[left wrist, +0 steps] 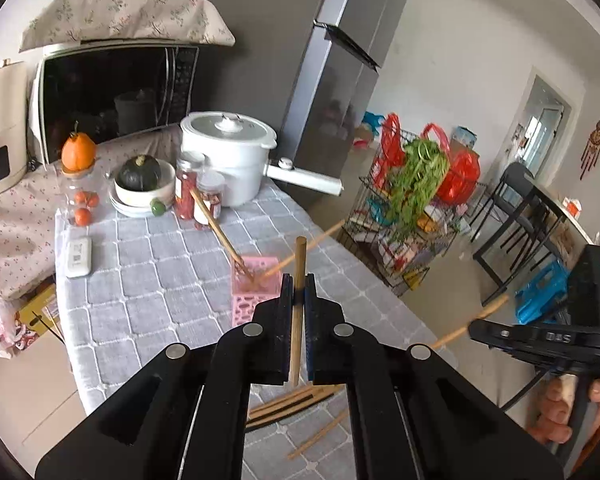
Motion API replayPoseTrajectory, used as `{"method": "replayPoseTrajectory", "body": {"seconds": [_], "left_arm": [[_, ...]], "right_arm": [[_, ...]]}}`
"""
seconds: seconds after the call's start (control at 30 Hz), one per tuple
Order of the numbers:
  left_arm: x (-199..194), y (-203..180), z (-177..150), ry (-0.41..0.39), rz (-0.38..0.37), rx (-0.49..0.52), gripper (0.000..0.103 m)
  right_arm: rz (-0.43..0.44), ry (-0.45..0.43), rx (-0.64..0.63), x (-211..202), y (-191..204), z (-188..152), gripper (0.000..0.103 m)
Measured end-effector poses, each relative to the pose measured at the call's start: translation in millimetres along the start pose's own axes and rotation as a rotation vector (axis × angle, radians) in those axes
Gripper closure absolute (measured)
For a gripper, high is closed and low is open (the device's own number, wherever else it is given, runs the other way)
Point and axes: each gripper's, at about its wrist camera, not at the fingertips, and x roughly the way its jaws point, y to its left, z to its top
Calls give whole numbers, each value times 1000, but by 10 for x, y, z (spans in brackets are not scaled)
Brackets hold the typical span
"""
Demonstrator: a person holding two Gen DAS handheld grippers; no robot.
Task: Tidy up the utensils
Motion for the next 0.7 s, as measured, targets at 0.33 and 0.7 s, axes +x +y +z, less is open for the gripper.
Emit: {"method": "replayPoseTrajectory", "body": {"seconds": [0.33, 0.7], "left_arm": [[-114, 56, 563, -121, 43, -37, 99], [-11, 202, 831, -193, 33, -102, 99]], "right_arm": [[43, -69, -78, -268, 451, 499, 97], [-116, 78, -108, 559, 206, 913, 56]]}}
